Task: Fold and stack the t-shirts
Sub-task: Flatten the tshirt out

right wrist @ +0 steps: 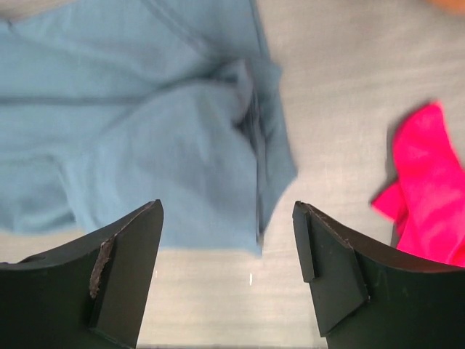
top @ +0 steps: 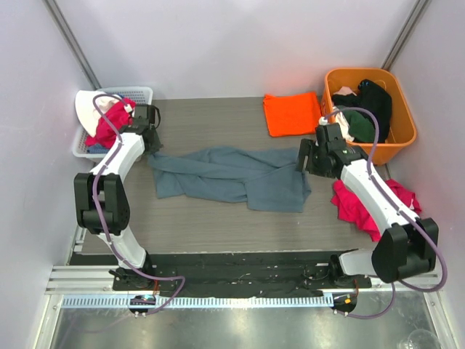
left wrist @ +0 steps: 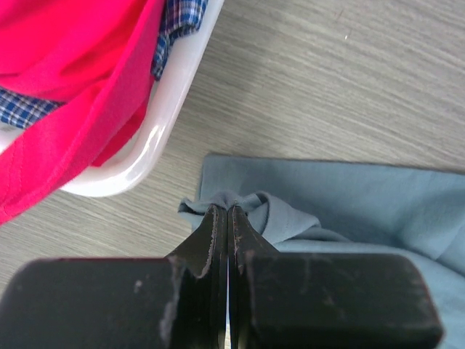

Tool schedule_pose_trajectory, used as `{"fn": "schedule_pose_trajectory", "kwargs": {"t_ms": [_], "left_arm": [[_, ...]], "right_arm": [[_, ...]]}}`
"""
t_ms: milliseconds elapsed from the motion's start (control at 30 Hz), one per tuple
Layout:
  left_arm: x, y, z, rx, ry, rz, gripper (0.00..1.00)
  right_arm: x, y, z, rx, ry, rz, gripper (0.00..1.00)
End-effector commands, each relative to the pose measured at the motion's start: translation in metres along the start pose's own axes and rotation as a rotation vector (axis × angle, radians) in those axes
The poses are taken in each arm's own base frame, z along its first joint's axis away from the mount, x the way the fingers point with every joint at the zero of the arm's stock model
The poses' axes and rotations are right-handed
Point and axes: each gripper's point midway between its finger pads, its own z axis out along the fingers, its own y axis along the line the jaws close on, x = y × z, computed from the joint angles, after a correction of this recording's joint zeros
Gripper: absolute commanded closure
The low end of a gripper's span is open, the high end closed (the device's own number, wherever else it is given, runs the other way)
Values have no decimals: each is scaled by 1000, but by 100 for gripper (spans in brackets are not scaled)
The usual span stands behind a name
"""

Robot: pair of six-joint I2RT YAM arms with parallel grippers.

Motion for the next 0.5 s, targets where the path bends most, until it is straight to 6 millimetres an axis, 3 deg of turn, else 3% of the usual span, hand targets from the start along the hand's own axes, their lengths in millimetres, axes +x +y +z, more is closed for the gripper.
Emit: {"fn": "schedule_pose_trajectory", "kwargs": {"t_ms": [0,100,267,467], "left_arm": [[-15,-3,-11,42,-62,-16,100],[-10,-4,-7,45,-45,-15,100],[-6,-5,-3,45,-32,-7,100],[-3,-4,-1,43,-24,1,100]], "right_arm": [[43,0,-16,-35,95,55,20],[64,-3,-22,-37,120,88,21],[98,-8,-14,-29,169,121,23],[121,-12,1,-19,193,126,31]]}}
